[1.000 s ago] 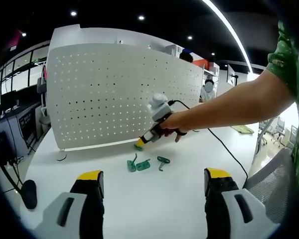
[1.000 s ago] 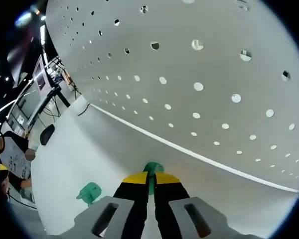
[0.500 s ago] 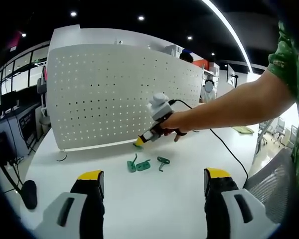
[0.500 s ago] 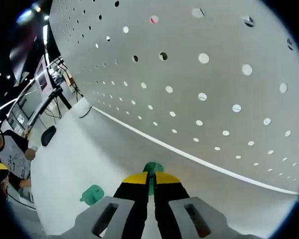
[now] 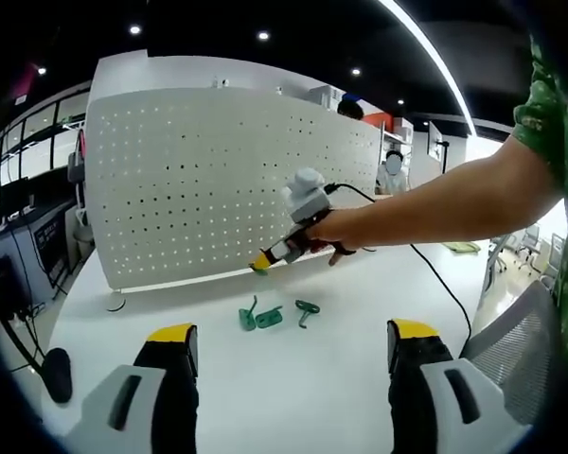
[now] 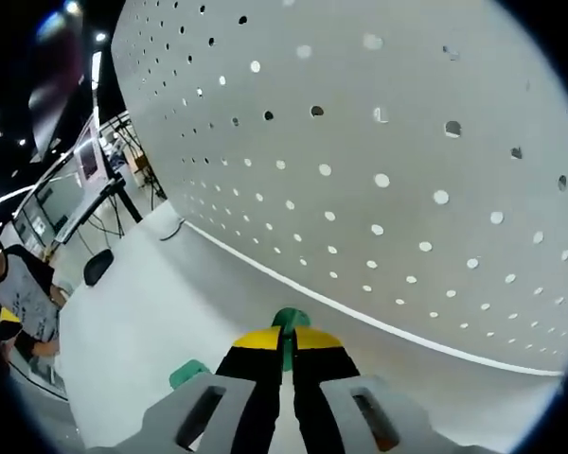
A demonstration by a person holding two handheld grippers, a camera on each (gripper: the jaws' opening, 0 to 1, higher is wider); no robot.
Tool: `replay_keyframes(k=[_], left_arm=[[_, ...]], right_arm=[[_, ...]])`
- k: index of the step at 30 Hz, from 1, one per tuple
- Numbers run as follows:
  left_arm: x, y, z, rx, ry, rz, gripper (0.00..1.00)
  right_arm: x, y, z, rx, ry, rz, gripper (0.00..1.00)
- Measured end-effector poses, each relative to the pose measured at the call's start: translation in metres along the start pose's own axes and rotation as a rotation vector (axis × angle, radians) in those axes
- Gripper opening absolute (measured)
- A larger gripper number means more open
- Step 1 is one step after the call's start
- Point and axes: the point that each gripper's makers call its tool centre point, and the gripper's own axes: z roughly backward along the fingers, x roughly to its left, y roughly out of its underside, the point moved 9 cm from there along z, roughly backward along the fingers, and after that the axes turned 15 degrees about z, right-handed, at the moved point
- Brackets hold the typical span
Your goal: Insert the hook assembly into the mounting plate slot until the hook locks in place.
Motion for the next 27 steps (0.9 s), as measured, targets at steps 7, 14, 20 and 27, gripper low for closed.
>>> replay_keyframes(k=[7, 14, 20, 27], left_arm=[[-0.002, -0.003, 0.0, -0.002, 0.004, -0.01, 0.84], [-0.004, -0.007, 0.002, -0.01, 0.016, 0.001, 0.84], [-0.006, -0.01, 0.003, -0.012, 0.016, -0.01, 0.84], [-0.01, -0.014, 0.003, -0.011, 0.025, -0.024, 0.84]], right_arm=[[-0.001, 0.0, 0.011, -0.027, 0.016, -0.007, 0.02], [0.0, -0.003, 0.025, -0.073, 0.034, -0.008, 0.02], [0.004, -0.002, 0.034, -0.11, 0.041, -0.013, 0.02], [0.009, -0.006, 0.052, -0.168, 0.05, -0.013, 0.02]])
